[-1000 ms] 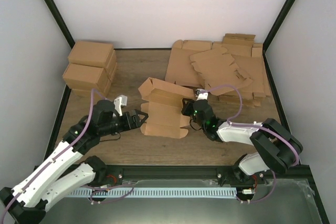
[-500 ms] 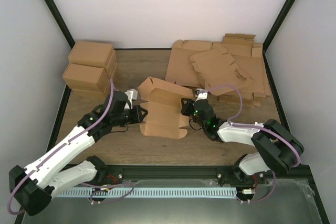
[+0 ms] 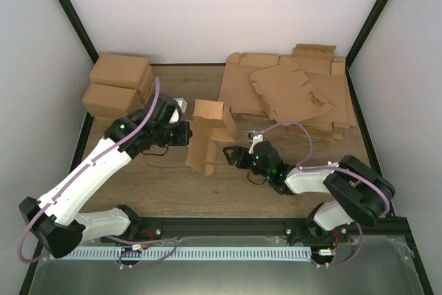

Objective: Fold the paper box

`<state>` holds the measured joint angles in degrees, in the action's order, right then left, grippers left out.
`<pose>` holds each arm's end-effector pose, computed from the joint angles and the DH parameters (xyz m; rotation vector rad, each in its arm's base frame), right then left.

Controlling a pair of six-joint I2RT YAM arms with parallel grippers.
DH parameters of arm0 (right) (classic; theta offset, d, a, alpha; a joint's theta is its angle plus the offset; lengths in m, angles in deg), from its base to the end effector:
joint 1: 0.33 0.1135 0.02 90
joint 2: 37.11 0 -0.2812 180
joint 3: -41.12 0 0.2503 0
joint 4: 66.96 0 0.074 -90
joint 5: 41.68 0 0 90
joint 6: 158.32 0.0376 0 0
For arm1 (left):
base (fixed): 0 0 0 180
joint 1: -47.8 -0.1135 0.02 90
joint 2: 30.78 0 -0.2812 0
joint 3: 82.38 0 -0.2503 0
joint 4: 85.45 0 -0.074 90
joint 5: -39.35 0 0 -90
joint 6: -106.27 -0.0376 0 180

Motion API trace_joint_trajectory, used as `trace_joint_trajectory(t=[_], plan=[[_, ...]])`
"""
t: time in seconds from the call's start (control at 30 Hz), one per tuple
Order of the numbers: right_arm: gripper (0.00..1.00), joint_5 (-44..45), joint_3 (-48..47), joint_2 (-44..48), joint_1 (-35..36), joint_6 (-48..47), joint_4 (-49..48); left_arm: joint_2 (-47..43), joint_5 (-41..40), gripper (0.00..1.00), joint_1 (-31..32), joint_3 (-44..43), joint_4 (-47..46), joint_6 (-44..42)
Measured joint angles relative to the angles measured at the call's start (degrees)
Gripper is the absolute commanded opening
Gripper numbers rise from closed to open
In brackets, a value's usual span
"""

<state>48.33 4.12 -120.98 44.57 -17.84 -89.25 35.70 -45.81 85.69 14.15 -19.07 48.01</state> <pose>0.1860 0.1853 0.1640 0.1055 2.1626 1.0282 0.1714 -0.1374 0.3599 0.1756 2.5297 -0.6236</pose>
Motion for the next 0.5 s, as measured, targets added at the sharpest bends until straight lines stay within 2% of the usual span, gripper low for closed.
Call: trace_joint_trajectory(t=[0.1, 0.2, 0.37, 0.5], plan=[[0.91, -3.9, 2.5, 2.8, 0.8, -1.0, 0.9, 2.3, -1.5, 0.04, 0.0, -3.6, 3.6, -1.2], [0.94, -7.7, 5.4, 7.6, 1.0, -1.8, 2.3, 4.3, -3.1, 0.04, 0.0, -6.5, 7.5, -2.4], [0.95, -12.7, 10.7, 18.5, 1.0, -2.9, 7.0, 7.3, -4.7, 0.04, 0.0, -9.8, 13.5, -4.2], [0.93, -15.6, 10.6, 26.4, 0.4, -5.6, 15.6, 9.0, -5.9, 0.04, 0.0, -12.0, 17.5, -5.2]])
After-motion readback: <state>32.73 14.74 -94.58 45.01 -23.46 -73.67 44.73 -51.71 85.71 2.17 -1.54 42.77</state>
